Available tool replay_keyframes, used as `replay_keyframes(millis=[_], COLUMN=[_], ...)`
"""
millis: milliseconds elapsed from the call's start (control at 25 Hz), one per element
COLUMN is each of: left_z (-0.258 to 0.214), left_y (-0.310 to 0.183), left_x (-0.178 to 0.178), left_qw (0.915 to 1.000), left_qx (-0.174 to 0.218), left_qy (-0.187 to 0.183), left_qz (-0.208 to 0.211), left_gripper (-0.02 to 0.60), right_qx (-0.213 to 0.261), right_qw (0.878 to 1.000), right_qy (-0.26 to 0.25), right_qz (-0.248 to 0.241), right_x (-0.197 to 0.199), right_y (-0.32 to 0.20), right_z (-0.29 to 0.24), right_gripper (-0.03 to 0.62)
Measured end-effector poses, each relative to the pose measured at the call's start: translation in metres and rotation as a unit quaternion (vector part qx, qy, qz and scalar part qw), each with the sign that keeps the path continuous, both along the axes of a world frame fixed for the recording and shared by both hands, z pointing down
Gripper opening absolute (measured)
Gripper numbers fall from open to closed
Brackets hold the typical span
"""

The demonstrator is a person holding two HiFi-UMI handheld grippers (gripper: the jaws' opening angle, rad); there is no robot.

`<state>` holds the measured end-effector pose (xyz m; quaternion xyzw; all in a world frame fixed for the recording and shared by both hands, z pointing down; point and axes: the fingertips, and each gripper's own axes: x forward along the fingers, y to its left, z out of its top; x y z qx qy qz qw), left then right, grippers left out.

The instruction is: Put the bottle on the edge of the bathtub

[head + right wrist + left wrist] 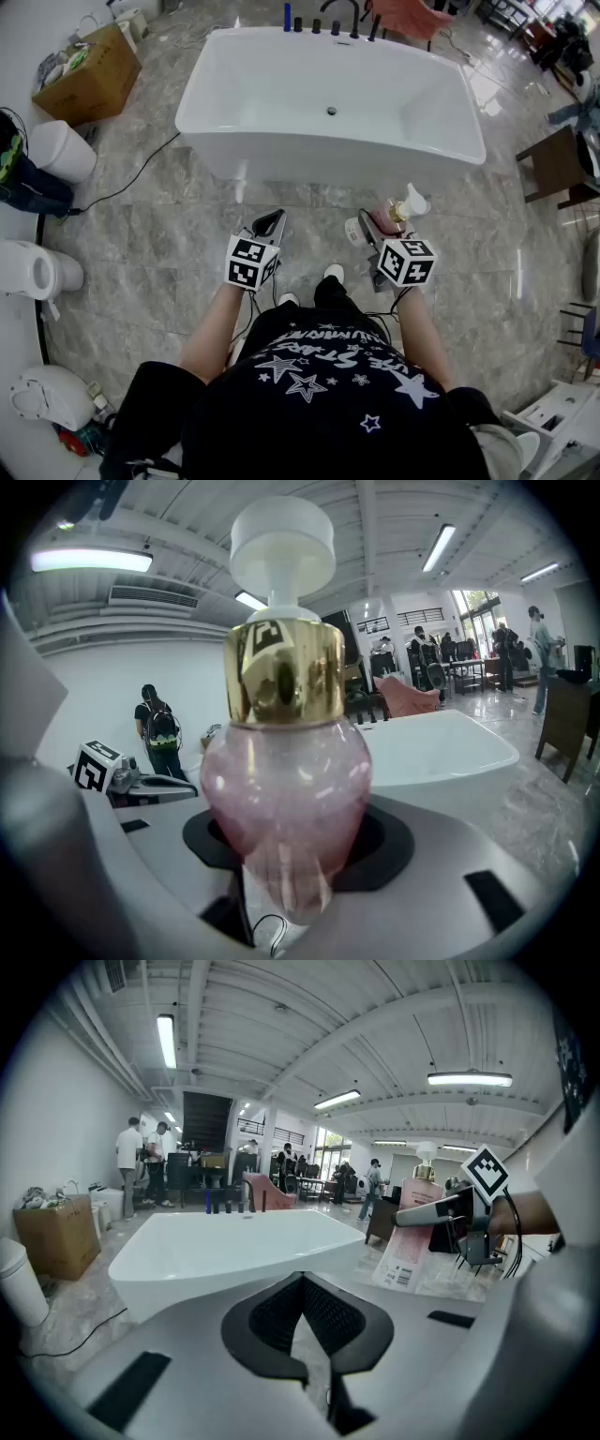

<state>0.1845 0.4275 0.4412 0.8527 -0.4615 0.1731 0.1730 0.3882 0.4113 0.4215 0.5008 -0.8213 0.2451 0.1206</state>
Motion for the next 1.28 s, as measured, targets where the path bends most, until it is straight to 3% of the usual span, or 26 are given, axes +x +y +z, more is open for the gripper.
replay_keyframes(millis=[640,880,1120,1280], left_z=[-0.012,-0.003,-0.004,0.0], left_y=[0.004,0.017,0.012,-0.002], left_x=[-0.022,-0.067,-0.117,-0.141], left_qw=[0.9997,0.9987,0.9967,0.9935], left_qx=[0.016,-0.006,0.0,0.002], left_qy=[0.009,0.012,0.007,0.01], left_qz=[-0.018,-0.049,-0.081,-0.113], left_gripper=[0.015,0.015,0.015,0.015], right_qx=[0.003,0.005,-0.002,-0.006], right_qw=[1.0,1.0,1.0,0.999], right_qy=[0.004,-0.015,-0.019,-0.027], right_qz=[-0.007,-0.006,-0.016,-0.035], right_x=[-0.022,-0.053,-0.086,-0.109], right_y=[0.008,-0.005,-0.019,-0.054], right_z=[-0.003,-0.001,0.009,0.017], right_gripper=[0.227,0.227,0.227,0.227])
